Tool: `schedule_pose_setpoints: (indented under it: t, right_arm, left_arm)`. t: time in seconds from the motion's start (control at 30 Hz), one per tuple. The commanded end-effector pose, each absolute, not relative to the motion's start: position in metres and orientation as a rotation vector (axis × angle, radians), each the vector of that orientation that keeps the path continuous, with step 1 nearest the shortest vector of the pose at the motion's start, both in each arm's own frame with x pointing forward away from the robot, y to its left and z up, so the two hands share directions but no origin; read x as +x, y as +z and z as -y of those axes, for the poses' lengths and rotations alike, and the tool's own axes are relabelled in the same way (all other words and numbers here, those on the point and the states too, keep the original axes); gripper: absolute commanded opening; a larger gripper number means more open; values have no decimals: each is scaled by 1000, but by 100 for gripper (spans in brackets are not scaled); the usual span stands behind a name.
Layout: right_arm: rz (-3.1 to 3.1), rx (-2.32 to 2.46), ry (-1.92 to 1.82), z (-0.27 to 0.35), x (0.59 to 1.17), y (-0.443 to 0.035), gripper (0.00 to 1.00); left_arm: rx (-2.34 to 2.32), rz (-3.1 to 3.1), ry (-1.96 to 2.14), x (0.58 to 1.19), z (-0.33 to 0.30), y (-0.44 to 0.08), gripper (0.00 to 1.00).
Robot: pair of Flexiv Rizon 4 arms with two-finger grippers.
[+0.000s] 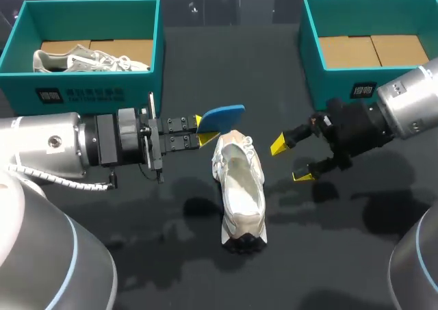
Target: Take the shoe out of the shoebox, open the shoe tongue, remove and reinsert the insole, then place the shoe into the shoebox
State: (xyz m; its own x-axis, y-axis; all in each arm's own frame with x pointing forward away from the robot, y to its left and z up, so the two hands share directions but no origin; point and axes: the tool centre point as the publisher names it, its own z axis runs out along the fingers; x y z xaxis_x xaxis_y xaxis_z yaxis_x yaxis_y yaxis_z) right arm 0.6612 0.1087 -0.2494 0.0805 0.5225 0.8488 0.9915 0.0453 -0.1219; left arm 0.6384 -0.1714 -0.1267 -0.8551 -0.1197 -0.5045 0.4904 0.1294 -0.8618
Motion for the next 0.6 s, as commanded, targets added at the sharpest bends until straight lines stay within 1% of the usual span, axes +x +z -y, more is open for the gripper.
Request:
schedule_pose_setpoints:
  t: [0.03, 0.57, 0.6]
  right_arm:
    - [1486, -1527, -788, -99, 669, -246, 100]
    - [1486, -1527, -788, -99, 669, -246, 100]
    - [1497, -1515, -779, -101, 671, -241, 100]
  left_arm:
    - [899, -1481, -1290, 647, 179, -137, 0]
    - [929, -1469, -1266, 650, 180, -139, 0]
    - [949, -1451, -1244, 654, 181, -141, 0]
